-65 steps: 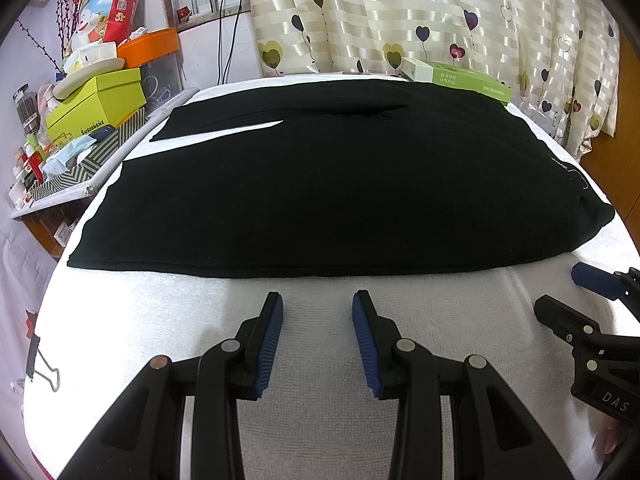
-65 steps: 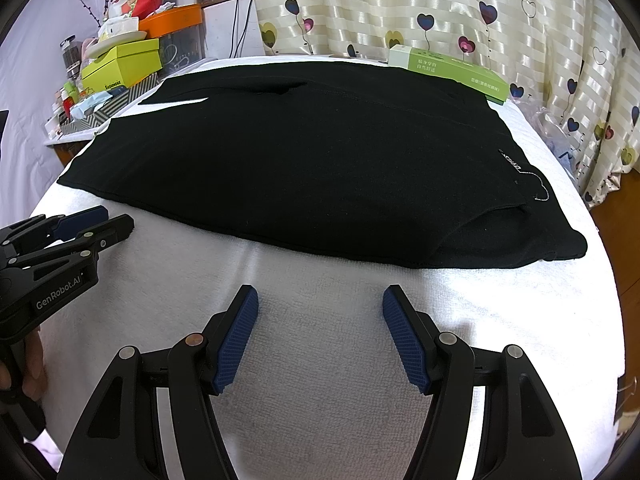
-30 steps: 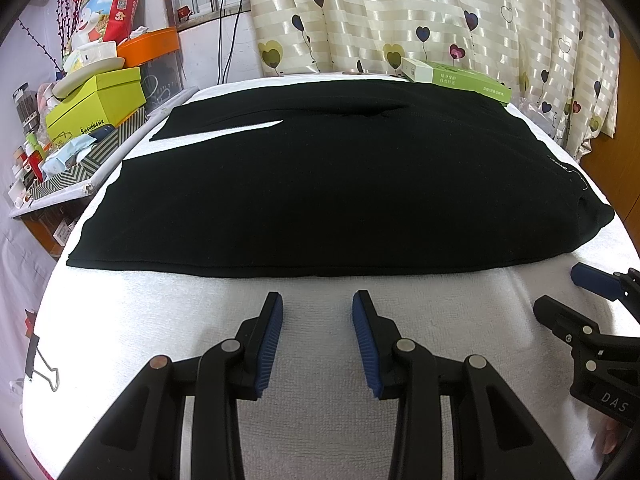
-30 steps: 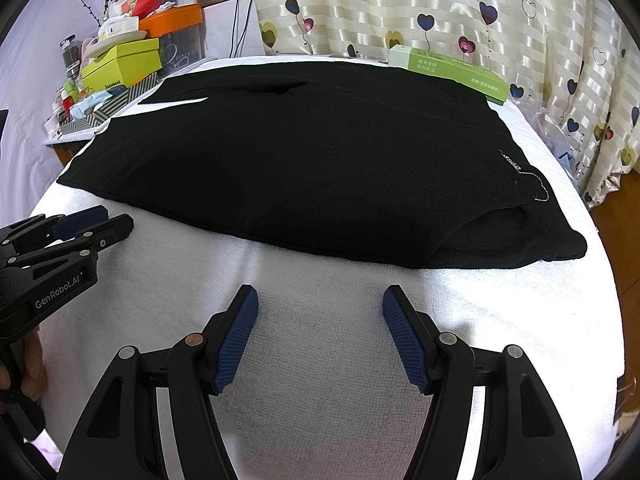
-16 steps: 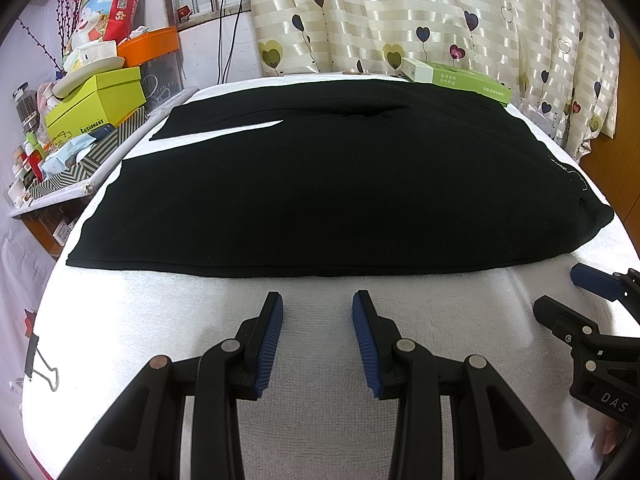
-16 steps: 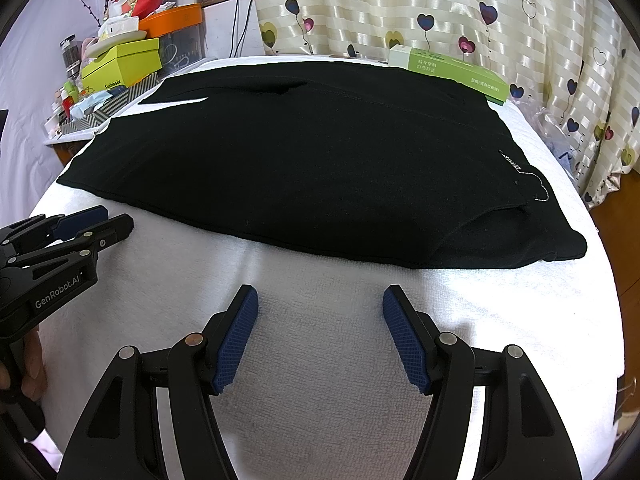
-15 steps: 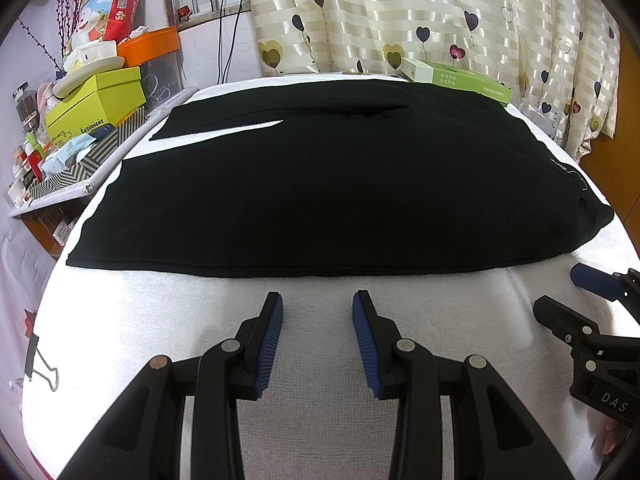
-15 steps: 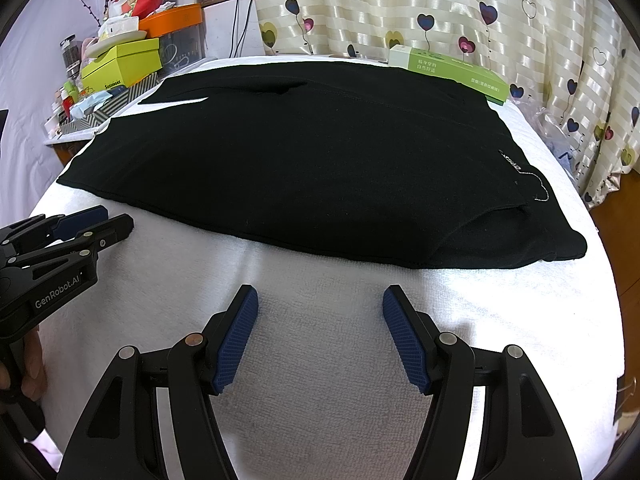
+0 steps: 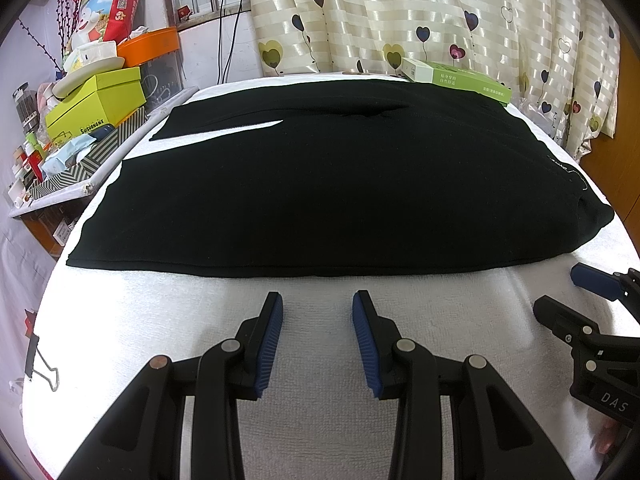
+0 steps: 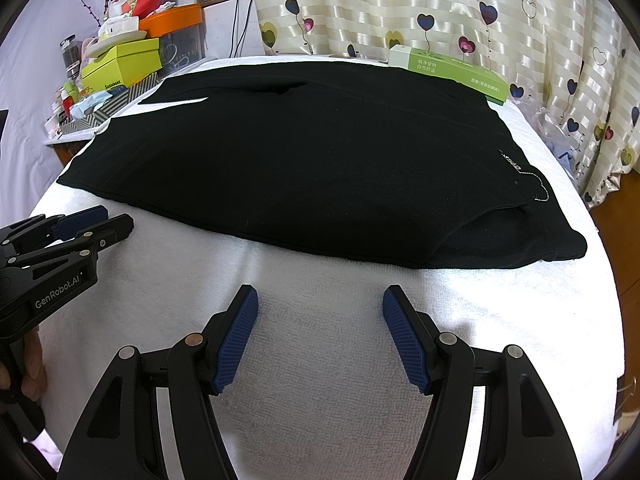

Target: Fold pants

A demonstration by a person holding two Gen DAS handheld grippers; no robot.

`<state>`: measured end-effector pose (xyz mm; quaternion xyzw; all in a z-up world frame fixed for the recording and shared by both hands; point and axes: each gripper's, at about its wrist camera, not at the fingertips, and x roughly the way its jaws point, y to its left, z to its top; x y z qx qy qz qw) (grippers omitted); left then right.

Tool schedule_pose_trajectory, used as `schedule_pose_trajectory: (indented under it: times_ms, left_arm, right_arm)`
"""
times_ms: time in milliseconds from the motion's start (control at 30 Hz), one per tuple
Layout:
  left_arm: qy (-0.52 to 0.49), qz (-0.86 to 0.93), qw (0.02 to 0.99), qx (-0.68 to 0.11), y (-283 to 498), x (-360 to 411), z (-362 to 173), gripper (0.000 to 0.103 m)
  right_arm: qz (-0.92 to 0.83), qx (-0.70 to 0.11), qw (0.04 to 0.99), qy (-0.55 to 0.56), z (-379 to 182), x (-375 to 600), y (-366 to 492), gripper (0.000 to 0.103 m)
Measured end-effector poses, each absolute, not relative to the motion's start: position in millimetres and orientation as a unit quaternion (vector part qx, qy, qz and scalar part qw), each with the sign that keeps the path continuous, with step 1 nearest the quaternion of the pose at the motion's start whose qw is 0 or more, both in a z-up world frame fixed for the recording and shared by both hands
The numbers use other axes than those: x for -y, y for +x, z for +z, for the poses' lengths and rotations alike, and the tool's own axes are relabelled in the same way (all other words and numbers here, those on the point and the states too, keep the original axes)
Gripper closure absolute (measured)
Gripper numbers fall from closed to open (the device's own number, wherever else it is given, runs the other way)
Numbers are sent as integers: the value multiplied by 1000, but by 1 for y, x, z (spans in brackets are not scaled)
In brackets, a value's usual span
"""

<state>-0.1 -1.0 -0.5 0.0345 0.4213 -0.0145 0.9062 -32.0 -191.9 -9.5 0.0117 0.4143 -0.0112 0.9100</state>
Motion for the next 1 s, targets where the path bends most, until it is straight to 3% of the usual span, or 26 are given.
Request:
schedule_pose_trajectory:
  times_ms: [1000]
  left_arm:
    - [23, -34, 909, -416, -8, 0, 18, 65]
  right_arm:
    - [16, -399, 917, -8, 14, 186, -42, 37]
